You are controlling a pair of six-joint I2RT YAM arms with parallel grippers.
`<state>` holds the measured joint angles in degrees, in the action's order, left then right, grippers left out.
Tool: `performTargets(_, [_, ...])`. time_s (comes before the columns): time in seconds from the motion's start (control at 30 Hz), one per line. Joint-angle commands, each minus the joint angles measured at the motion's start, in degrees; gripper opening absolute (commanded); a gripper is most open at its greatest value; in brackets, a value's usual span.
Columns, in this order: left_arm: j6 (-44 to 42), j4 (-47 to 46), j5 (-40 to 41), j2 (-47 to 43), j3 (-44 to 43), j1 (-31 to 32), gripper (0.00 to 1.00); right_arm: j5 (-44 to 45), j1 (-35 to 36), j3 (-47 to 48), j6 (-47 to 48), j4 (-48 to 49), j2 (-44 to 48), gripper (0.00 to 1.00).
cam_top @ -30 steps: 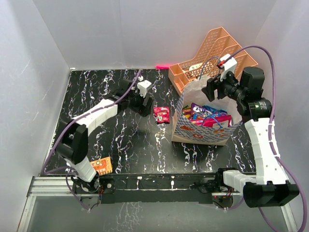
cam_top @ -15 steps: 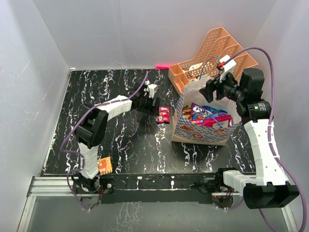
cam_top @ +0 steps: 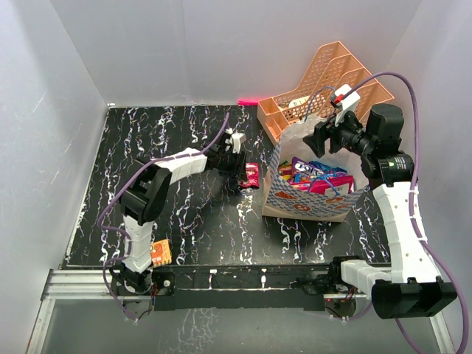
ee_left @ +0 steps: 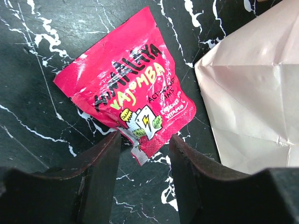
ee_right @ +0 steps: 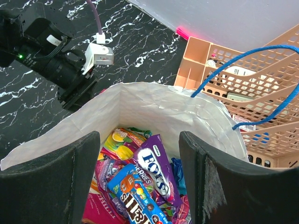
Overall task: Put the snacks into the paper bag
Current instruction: Pick up the snack from the center of the board.
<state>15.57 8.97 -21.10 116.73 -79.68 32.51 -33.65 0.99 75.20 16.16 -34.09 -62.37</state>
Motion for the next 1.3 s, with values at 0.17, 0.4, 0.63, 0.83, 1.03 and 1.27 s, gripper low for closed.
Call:
performTargets(0.17, [3.39, -0.71, 0.53, -0.62, 2.09, 0.71, 0.41, -1.16, -0.12, -0.21, -0.78, 2.80, 1.26, 0.72])
performTargets(0.4, [4.62, -1.68, 2.18, -1.20, 4.27, 0.85, 0.43, -1.35, -0.14, -1.10, -0.79, 3.11, 1.42, 0.72])
performTargets(0.63, [5.78, -1.59, 0.86, 0.28, 3.76, 0.89, 0.36, -1.39, -0.16, -1.86, -0.79, 3.27, 1.44, 0.72])
performTargets(0.83, [5.70, -1.33, 1.05, 1.21, 3.61, 0.93, 0.27, -1.50, -0.14, -1.73, -0.79, 3.29, 1.30, 0.72])
performTargets(1.03, [4.19, -1.23, 1.06, 0.37, 3.70, 0.95, 0.16, -1.61, -0.16, -1.73, -0.78, 3.26, 1.23, 0.72])
performTargets(1.27, [-0.47, -0.60, 1.26, -2.32, 3.47, 0.82, 0.00, -1.52, -0.17, -1.64, -0.61, 3.29, 1.28, 0.72])
